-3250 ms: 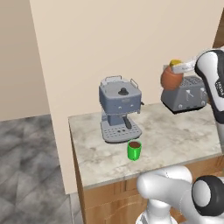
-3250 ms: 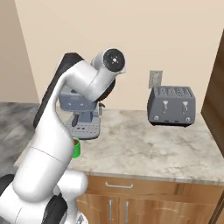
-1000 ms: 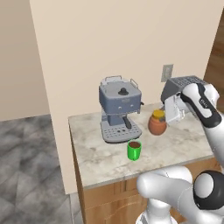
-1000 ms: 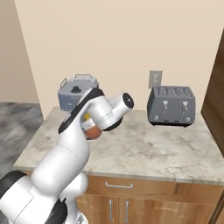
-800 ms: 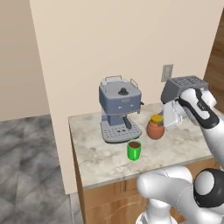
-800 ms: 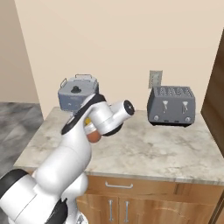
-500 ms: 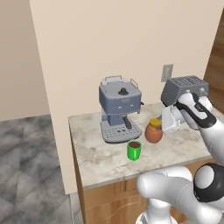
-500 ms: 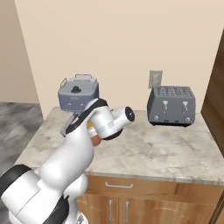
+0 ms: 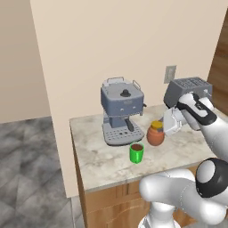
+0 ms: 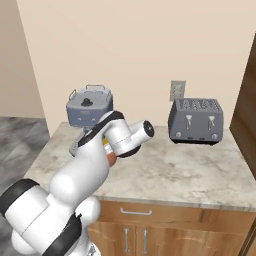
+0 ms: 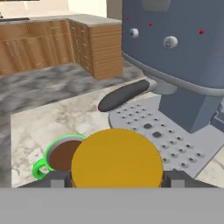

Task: Pick the syrup bottle and honey bottle from the cabinet and place them next to the mug.

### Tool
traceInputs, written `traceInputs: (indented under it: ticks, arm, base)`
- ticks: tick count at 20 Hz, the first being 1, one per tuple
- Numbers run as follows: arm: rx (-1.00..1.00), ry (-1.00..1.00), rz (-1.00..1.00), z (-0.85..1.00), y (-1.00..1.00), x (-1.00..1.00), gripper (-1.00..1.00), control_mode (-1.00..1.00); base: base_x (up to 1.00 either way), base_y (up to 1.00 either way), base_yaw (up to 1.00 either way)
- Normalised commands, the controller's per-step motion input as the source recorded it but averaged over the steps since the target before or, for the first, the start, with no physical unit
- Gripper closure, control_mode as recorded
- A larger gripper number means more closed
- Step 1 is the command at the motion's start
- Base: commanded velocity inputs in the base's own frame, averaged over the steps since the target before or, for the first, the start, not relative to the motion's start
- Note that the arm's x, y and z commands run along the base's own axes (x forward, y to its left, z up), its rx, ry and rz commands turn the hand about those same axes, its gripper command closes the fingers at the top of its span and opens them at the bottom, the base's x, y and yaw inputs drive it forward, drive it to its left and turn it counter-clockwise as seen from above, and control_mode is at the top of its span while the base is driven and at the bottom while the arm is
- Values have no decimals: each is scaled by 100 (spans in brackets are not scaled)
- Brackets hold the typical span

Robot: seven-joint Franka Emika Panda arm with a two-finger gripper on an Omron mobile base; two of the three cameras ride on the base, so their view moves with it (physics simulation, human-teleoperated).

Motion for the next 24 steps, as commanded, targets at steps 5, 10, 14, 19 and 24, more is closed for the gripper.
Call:
traceInputs:
  ticks: [5,10,14,19,24]
  arm:
    - [0,2,0,-13,5,-21,100,-100]
    - [0,0,0,-10,14,-11,100,-100]
    - [0,0,1,-4,19,-3,100,-100]
    - [0,0,4,-7,6,0,100,-100]
    - [0,0,2,-12,-6,-8,100,-100]
  base:
    - [0,0,0]
    - [0,0,0]
    - [0,0,0]
    - [0,0,0]
    - [0,0,0]
